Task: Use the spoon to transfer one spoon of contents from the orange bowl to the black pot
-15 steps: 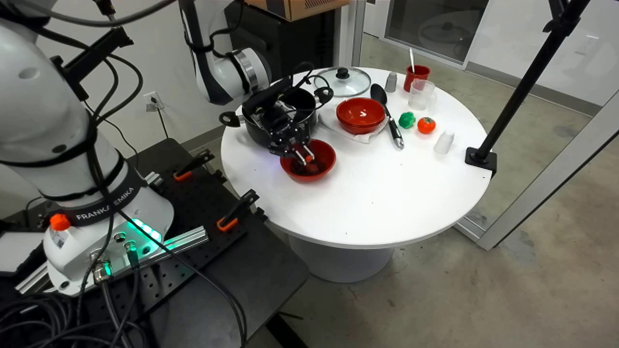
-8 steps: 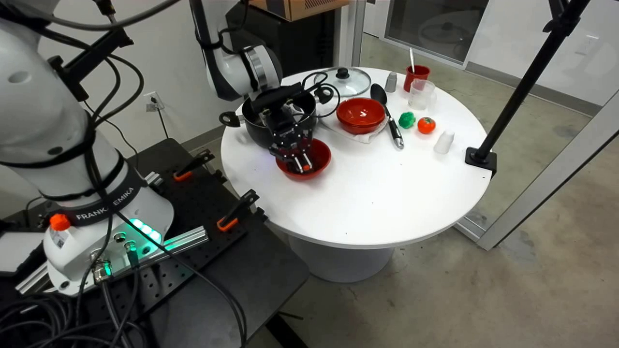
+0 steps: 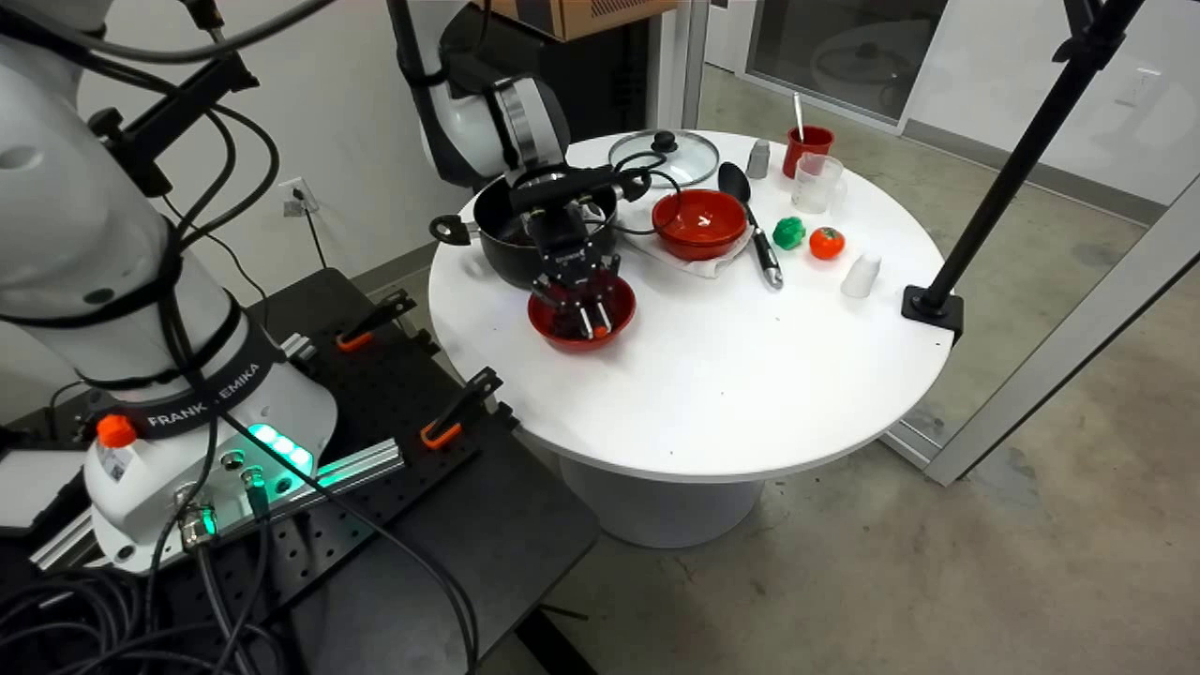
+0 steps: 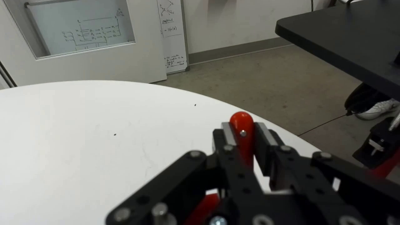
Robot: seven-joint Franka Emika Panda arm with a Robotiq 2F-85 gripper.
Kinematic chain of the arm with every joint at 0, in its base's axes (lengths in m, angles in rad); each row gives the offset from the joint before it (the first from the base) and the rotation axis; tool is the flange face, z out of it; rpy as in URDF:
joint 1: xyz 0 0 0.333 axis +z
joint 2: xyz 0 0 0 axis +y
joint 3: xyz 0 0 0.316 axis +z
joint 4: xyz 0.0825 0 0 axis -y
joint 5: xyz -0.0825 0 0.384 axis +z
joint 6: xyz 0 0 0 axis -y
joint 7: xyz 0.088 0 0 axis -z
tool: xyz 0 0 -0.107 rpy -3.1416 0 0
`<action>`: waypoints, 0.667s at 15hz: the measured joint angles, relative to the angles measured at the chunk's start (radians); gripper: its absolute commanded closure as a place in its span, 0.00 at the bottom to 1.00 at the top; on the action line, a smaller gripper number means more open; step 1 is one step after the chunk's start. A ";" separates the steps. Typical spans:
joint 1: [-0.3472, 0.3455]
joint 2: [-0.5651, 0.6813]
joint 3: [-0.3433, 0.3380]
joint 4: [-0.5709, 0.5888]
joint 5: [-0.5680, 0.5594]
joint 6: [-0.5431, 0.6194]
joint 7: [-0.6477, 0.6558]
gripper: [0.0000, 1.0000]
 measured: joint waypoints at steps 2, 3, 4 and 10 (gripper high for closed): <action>-0.010 -0.009 -0.002 0.000 0.009 0.016 -0.022 0.95; -0.014 -0.013 -0.003 -0.001 0.014 0.024 -0.032 0.95; -0.018 -0.017 -0.004 -0.001 0.018 0.032 -0.041 0.95; -0.031 -0.028 -0.012 -0.004 0.024 0.095 -0.102 0.95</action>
